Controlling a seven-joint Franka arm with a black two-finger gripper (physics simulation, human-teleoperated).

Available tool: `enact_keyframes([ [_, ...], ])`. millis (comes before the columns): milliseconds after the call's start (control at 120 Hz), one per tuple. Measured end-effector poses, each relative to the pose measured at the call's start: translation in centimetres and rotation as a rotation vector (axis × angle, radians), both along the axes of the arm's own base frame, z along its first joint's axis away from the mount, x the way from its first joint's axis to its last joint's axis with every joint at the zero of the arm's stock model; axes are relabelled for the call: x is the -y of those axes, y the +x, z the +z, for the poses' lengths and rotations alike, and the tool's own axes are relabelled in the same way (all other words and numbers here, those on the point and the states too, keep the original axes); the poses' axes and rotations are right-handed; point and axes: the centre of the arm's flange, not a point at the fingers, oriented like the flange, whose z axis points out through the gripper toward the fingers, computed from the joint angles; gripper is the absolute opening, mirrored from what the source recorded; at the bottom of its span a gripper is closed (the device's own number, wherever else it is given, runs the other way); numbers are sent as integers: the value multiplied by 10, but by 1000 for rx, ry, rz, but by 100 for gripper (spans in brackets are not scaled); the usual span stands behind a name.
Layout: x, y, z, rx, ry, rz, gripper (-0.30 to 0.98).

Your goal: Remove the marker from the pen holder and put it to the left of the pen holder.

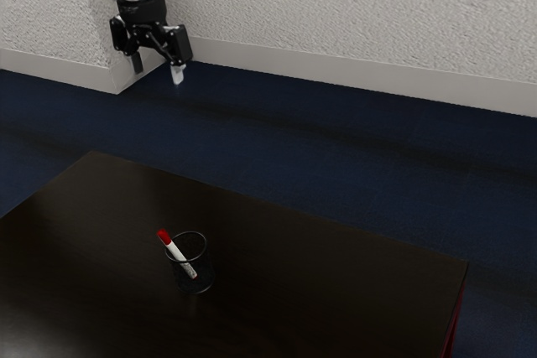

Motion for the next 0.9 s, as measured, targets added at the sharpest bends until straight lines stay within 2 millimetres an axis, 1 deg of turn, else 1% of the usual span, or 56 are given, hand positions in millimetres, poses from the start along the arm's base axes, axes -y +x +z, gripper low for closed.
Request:
enact_keyframes([
  [192,1,-2,0,-14,-5,4,69],
  [233,1,-2,-3,-20,-20,7,69],
  [258,1,-6,-7,-31,-27,8,69],
  [383,3,-55,-70,-81,-49,12,69],
  [425,6,-68,-90,-74,-53,9,69],
  [458,8,-74,-103,-64,-56,7,69],
  [525,9,-80,-132,-47,-59,8,69],
  [592,9,-83,-152,-22,-61,11,69],
  [775,8,-87,-195,30,-67,19,69],
  [900,8,-91,-215,53,-68,22,69],
])
